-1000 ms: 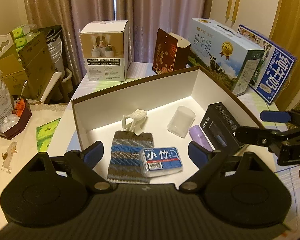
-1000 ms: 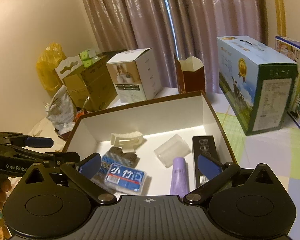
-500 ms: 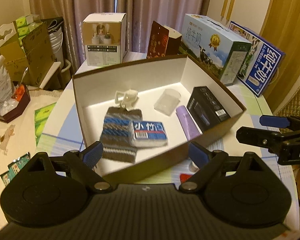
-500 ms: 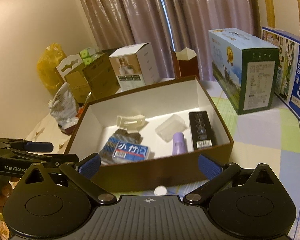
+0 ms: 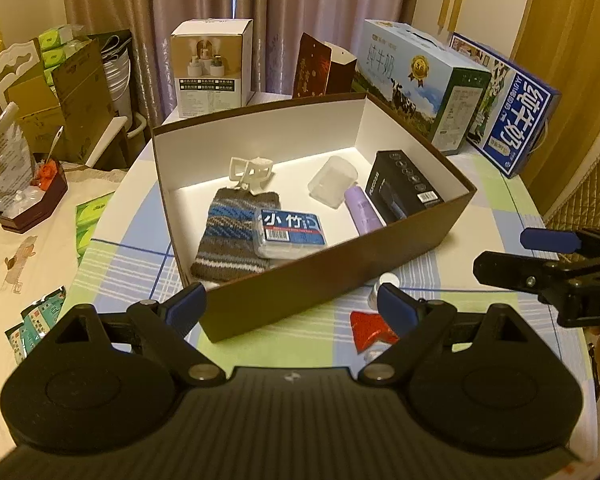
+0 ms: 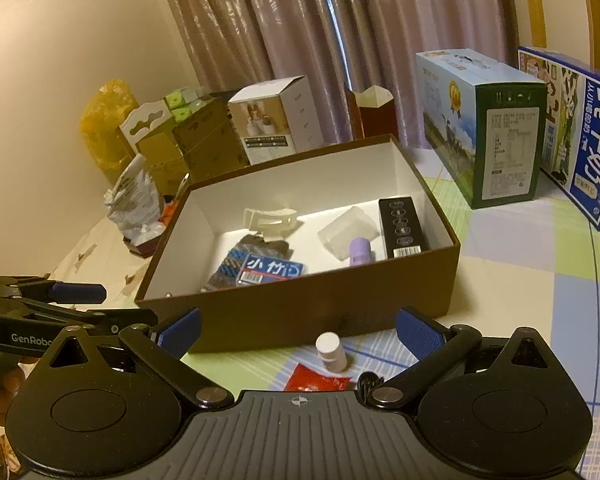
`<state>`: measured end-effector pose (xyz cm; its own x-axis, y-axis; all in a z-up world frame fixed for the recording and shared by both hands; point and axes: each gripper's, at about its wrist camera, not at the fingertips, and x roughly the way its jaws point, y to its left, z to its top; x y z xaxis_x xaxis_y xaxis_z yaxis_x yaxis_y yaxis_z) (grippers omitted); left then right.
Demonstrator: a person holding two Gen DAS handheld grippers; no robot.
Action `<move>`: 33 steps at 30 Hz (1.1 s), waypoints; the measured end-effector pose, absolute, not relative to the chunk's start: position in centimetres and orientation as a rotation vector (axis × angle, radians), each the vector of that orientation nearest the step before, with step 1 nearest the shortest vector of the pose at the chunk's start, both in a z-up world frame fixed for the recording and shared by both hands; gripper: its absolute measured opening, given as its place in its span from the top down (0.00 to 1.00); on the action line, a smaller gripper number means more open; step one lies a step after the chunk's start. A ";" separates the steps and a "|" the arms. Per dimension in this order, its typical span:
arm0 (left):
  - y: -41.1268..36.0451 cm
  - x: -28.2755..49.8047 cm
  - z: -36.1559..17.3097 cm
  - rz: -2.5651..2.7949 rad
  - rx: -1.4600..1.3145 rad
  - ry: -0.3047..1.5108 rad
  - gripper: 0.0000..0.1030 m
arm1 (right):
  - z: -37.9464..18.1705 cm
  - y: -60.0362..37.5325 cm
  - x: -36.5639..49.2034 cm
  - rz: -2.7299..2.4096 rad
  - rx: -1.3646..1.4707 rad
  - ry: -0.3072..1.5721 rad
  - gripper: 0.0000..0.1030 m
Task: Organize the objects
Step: 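Withdraw both tools from the brown box toward the remaining items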
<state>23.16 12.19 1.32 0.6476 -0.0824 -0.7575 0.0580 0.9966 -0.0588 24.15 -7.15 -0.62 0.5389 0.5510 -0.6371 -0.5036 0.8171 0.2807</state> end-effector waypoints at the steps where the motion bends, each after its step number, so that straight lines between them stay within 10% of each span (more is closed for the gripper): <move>1: 12.1 22.9 1.3 -0.080 -0.031 0.864 0.12 | -0.7 -7.2 24.0 0.629 0.066 0.783 0.02; 33: 8.6 18.5 -3.8 -0.141 -0.022 1.003 0.12 | -6.4 -11.9 18.8 0.546 0.084 0.977 0.02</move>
